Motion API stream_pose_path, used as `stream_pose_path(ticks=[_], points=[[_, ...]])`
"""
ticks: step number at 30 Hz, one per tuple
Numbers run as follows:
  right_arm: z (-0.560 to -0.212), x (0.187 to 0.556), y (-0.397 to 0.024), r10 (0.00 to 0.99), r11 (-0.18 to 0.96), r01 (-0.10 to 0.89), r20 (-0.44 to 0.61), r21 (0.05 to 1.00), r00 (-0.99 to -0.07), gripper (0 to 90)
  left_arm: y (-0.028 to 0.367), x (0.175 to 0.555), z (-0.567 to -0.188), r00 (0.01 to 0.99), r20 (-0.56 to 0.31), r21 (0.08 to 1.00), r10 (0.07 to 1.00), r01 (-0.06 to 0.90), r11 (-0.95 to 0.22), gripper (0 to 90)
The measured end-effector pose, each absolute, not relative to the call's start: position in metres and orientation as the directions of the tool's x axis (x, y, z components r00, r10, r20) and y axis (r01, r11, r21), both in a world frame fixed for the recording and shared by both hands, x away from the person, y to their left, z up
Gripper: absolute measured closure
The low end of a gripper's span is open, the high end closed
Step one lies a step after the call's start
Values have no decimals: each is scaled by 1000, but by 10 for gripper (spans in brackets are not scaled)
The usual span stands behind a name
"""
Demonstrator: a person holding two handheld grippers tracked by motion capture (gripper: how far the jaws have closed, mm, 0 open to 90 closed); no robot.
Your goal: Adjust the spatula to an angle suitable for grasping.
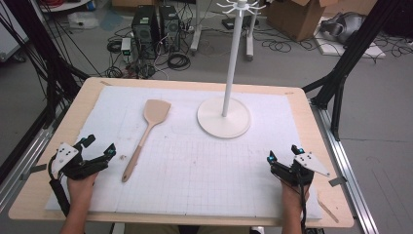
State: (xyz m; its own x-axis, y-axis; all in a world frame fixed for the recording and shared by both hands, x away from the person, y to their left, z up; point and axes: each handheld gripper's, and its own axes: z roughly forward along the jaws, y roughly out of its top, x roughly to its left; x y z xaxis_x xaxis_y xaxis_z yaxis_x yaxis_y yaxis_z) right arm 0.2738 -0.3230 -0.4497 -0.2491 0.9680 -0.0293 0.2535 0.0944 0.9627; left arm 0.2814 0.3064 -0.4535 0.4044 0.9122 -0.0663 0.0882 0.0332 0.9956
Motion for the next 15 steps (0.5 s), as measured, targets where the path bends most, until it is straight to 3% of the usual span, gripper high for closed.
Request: stream_pose_path(ticks=[15], points=[[-450, 276, -321, 969, 113, 274, -46, 955, -241, 149, 306, 281, -453, 400, -63, 996, 914, 89, 29, 144]])
